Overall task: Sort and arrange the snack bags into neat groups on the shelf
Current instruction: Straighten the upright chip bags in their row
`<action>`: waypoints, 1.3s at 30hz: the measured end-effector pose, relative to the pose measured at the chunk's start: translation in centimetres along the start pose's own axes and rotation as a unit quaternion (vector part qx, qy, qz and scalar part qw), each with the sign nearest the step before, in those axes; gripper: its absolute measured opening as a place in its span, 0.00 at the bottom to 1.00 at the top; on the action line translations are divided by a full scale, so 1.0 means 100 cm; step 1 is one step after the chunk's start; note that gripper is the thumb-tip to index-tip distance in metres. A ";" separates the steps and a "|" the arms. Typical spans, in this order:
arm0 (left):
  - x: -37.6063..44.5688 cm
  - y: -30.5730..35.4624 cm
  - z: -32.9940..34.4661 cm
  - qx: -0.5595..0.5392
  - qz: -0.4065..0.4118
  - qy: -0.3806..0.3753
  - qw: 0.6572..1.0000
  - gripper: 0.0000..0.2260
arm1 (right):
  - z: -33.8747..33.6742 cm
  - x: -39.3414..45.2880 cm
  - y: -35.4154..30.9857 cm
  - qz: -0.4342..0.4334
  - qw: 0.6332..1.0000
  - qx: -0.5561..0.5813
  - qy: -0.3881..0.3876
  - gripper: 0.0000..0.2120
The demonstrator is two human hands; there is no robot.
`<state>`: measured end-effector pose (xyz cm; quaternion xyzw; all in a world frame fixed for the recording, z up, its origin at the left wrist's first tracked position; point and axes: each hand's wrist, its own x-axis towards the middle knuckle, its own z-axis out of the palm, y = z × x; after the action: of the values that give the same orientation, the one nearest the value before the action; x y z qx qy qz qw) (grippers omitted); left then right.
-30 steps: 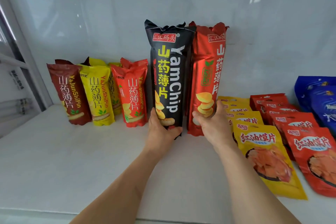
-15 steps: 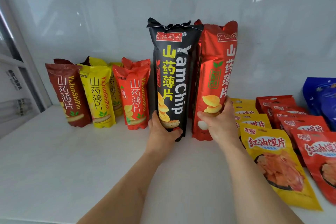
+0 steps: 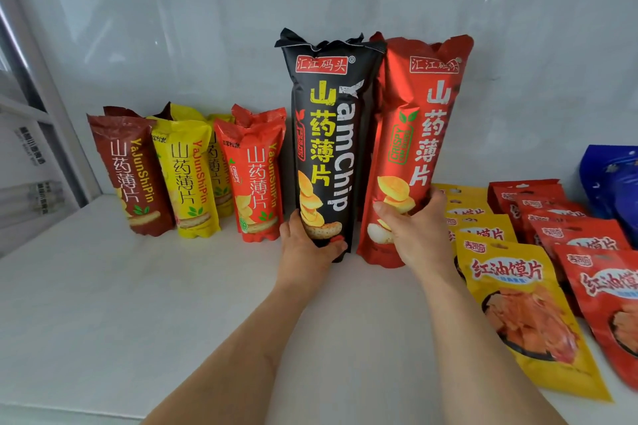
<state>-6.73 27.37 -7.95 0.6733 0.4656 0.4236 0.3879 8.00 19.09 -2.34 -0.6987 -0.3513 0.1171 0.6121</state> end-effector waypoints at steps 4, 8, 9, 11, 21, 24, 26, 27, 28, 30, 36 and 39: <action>-0.001 0.001 0.001 0.011 0.006 0.005 1.000 0.43 | 0.005 0.000 0.002 -0.015 0.999 -0.002 0.038 0.37; -0.003 0.003 0.001 0.025 0.009 0.007 1.000 0.42 | 0.008 -0.001 0.000 -0.030 0.997 -0.046 0.050 0.42; -0.003 0.004 0.002 0.028 0.008 0.007 1.000 0.42 | 0.007 0.000 0.000 -0.034 0.997 -0.056 0.051 0.44; -0.003 0.004 0.002 0.034 0.005 0.008 0.999 0.43 | 0.004 0.002 -0.003 -0.038 0.995 -0.084 0.044 0.49; -0.004 0.009 0.000 0.047 -0.004 0.019 0.999 0.42 | -0.010 0.016 -0.030 -0.082 0.995 -0.057 0.010 0.35; -0.006 0.011 0.001 0.054 -0.007 0.019 0.998 0.41 | -0.010 0.017 -0.029 -0.082 0.995 -0.054 0.004 0.34; -0.007 0.012 0.001 0.061 -0.012 0.020 0.998 0.41 | -0.010 0.019 -0.031 -0.078 0.996 -0.050 0.001 0.35; -0.008 0.012 0.001 0.064 -0.015 0.019 0.998 0.41 | -0.010 0.019 -0.031 -0.075 0.996 -0.050 -0.001 0.36; -0.008 0.013 0.001 0.067 -0.018 0.019 0.997 0.41 | -0.010 0.019 -0.032 -0.069 0.996 -0.055 -0.004 0.38; -0.010 0.016 0.001 0.072 -0.026 0.016 0.997 0.41 | -0.011 0.017 -0.031 -0.053 0.997 -0.064 -0.006 0.43; -0.019 0.020 -0.008 0.100 -0.031 -0.001 0.995 0.43 | -0.013 -0.017 -0.023 -0.027 0.986 -0.150 0.071 0.44; -0.022 0.015 -0.024 0.142 -0.028 0.005 0.989 0.42 | 0.001 -0.048 -0.031 -0.092 0.985 -0.107 0.101 0.33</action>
<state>-8.95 25.18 -6.27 0.7060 0.5417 0.3453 0.2983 3.43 16.14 -0.72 -0.7330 -0.3609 -0.0498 0.5745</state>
